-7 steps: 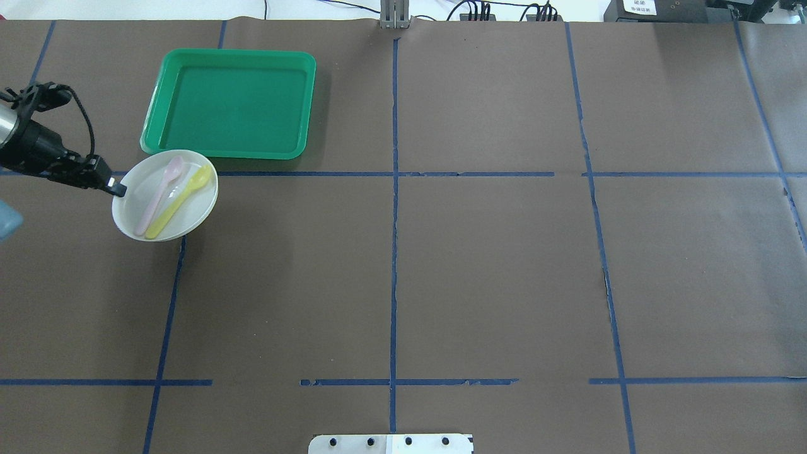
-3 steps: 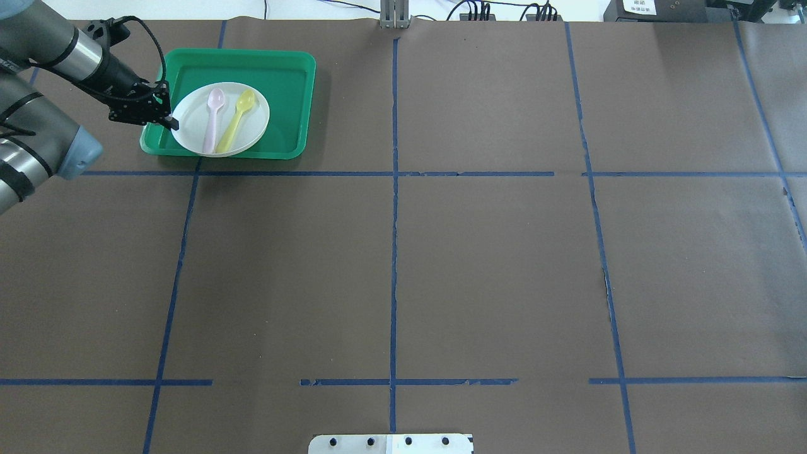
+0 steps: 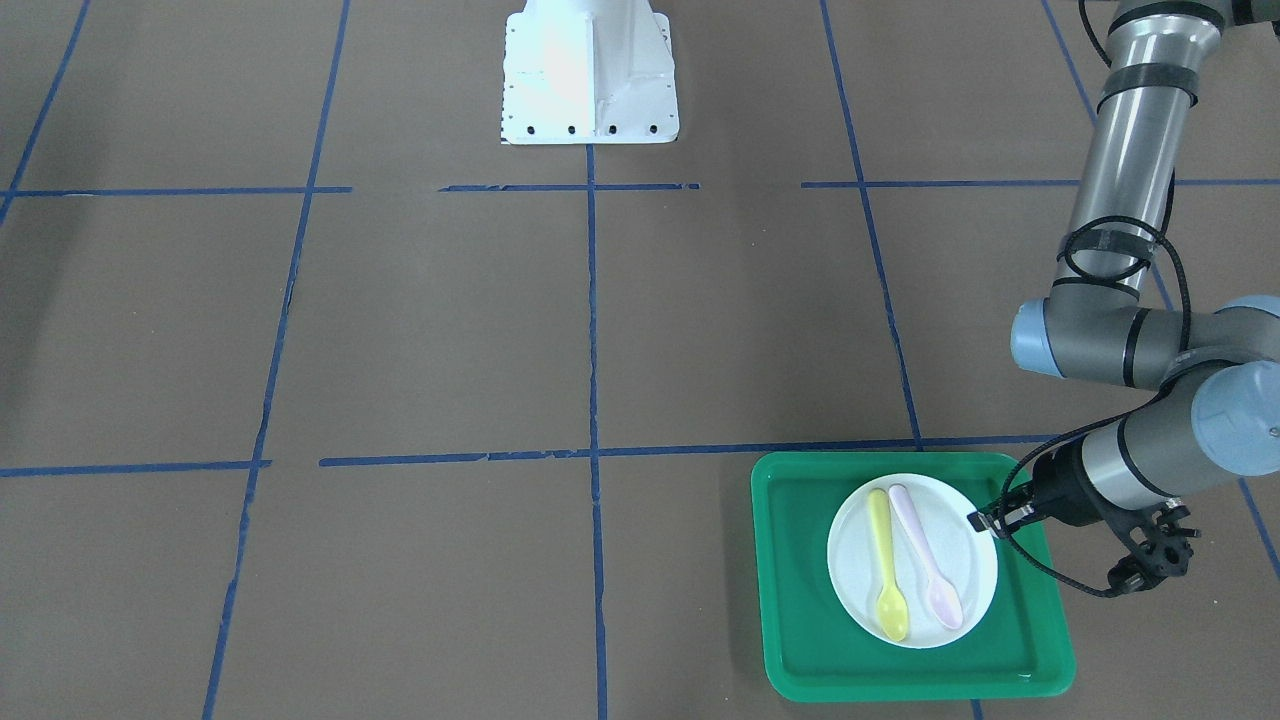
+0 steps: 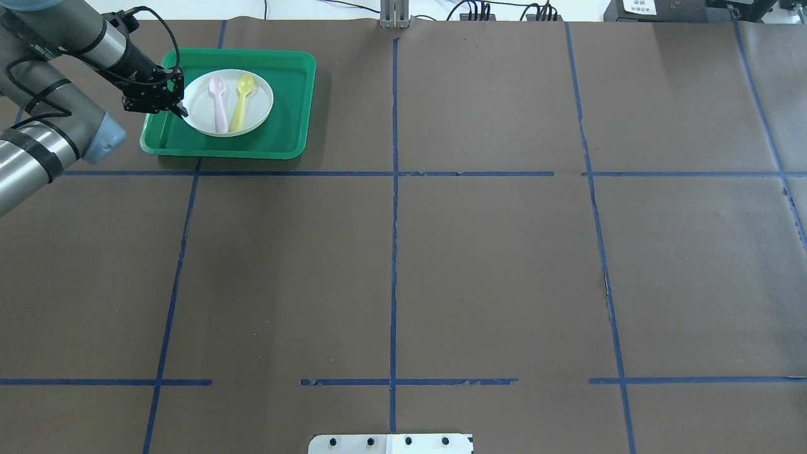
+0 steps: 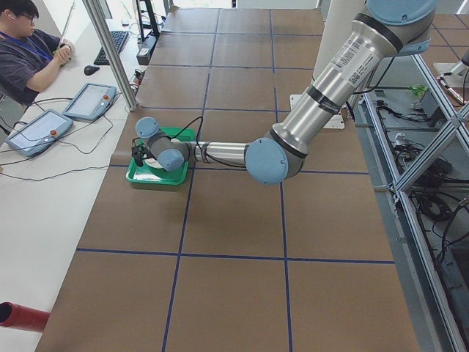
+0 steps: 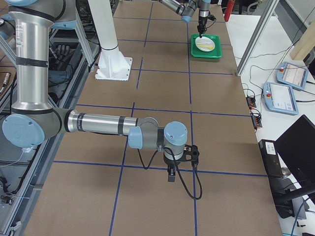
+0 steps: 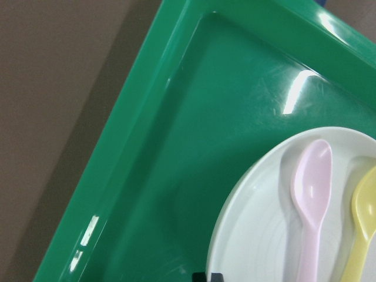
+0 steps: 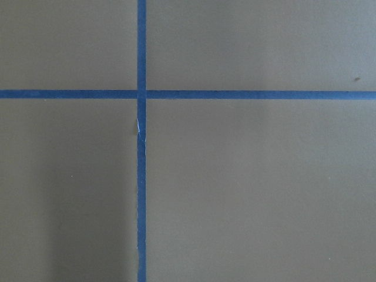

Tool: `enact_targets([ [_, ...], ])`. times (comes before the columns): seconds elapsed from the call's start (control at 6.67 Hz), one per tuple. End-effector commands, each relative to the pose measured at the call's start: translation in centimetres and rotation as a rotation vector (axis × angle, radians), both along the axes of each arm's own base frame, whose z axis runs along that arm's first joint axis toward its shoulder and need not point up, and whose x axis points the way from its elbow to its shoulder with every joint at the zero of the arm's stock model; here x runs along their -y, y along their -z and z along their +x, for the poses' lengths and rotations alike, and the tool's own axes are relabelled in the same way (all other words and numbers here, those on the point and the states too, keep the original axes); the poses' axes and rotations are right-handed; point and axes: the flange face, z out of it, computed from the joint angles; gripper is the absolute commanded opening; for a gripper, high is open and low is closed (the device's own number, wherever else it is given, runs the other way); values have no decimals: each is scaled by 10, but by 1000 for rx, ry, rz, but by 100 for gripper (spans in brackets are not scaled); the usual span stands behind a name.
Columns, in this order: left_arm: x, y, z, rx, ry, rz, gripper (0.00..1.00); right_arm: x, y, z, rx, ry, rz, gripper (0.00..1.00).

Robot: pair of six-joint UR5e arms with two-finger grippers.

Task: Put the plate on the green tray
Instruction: 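Lower the plate onto the green tray and open the left gripper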

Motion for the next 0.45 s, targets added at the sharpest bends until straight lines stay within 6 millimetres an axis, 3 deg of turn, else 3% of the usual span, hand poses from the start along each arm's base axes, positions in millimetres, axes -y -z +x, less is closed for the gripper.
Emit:
enact_targets([
  [0.0, 9, 12, 3, 6, 51, -21, 98, 0, 0, 0, 0, 0, 1, 100],
  [0.3, -4, 23, 0, -7, -2, 92, 100, 0, 0, 0, 0, 0, -1, 100],
])
